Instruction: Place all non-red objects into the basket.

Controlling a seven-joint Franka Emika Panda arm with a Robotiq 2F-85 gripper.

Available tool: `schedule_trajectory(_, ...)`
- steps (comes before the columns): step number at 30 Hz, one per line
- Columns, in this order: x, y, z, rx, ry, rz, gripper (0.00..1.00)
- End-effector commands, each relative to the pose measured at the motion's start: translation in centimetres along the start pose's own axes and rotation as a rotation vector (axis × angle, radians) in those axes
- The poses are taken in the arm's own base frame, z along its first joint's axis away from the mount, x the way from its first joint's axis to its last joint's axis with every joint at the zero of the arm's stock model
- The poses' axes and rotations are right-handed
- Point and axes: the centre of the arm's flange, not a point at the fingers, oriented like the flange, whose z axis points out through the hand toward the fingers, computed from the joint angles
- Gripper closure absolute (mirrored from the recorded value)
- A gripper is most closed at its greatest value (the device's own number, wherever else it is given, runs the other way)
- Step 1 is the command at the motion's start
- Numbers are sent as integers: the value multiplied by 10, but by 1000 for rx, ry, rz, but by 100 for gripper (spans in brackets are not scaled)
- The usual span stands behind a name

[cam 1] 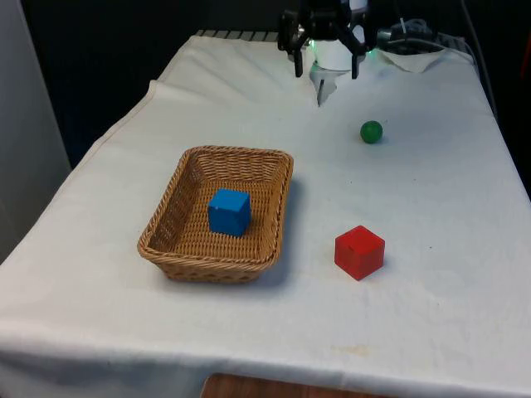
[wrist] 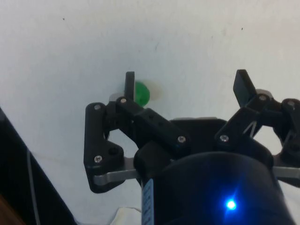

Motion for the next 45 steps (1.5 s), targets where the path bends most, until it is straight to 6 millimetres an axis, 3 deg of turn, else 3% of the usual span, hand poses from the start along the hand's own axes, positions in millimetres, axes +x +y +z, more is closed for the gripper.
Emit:
schedule_trajectory(1,-4,-3,0,-9,8,-4,0)
schedule_trajectory(17,-35,-26,6,-2,-14,-65,0)
schedule_trajectory(45,-76,-50,9,-3,-9,-161,0)
